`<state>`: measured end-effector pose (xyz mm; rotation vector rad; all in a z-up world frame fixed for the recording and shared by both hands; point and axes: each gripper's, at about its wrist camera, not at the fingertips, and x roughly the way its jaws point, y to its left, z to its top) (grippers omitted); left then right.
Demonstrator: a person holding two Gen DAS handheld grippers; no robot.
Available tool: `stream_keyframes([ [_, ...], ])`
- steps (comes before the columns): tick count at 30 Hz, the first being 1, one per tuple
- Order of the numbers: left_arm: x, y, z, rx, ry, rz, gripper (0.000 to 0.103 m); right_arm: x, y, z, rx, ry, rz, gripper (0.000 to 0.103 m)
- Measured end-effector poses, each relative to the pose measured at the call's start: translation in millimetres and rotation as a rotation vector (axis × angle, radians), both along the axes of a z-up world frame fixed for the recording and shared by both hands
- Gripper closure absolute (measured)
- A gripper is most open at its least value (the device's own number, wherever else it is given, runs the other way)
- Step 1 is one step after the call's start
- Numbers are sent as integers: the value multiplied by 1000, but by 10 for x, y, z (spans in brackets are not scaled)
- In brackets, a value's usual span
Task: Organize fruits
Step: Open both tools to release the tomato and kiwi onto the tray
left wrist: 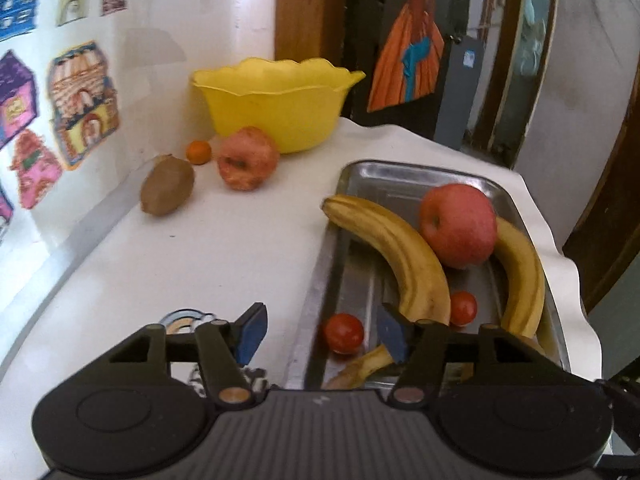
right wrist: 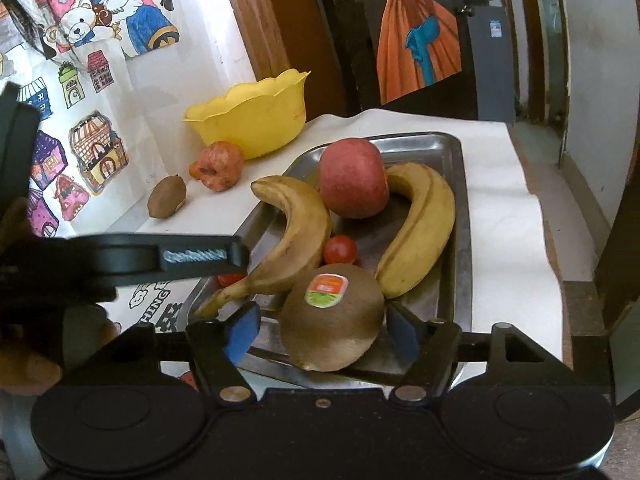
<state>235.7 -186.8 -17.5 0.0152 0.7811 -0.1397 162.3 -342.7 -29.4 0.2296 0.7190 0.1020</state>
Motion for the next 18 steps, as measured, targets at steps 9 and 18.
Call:
stream_keyframes([
  [9, -224, 488, 154, -4, -39, 51, 5, -280, 208, 187, -67, -26, -119, 1],
  [18, -415, 1125, 230, 56, -5, 121, 1, -643, 507, 304, -84, 65, -265, 1],
])
